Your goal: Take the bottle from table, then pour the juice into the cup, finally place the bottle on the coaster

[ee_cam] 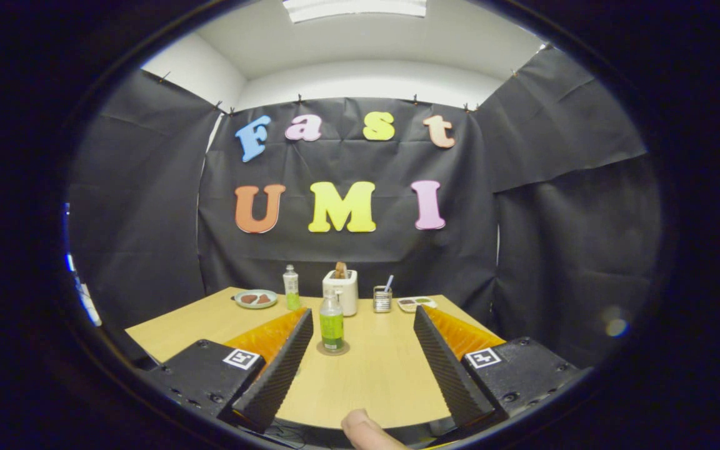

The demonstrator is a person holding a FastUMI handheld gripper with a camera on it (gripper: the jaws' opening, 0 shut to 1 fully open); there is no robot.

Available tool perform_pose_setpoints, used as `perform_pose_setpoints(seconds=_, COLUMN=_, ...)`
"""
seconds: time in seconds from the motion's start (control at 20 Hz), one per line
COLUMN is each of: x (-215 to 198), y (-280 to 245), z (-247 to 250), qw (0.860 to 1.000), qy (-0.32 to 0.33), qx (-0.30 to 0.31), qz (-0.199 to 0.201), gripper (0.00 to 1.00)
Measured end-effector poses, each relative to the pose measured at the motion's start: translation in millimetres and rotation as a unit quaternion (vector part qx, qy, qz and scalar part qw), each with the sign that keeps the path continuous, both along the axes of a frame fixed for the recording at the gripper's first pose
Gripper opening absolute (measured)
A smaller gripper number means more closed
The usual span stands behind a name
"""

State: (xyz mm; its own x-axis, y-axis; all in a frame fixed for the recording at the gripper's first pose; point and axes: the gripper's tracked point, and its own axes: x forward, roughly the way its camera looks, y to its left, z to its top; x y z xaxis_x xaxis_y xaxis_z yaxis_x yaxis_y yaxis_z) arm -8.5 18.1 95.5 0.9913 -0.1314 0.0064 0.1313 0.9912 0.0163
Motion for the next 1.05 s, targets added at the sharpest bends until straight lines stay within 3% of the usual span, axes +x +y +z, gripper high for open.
perform_pose_setpoints(seconds=0.35, x=-43.0, y=13.9, z=-23.6, qw=0.999, qy=0.03, qx=0.023, qz=0.036, gripper=1.0)
perform_pose_setpoints(seconds=0.5, x=-48.0, y=3.1, z=-30.8, qw=1.0, qy=0.026, qx=-0.001, qz=0.006, gripper=1.0)
perform_pose_setpoints(seconds=0.65, x=-44.7, y=7.8, z=-42.2, qw=0.999, qy=0.032, qx=-0.038, qz=0.005, gripper=1.0)
perform_pose_setpoints(seconds=1.05, x=-47.8, y=-1.4, z=-40.8, qw=1.0, qy=0.011, qx=0.006, qz=0.009, gripper=1.0)
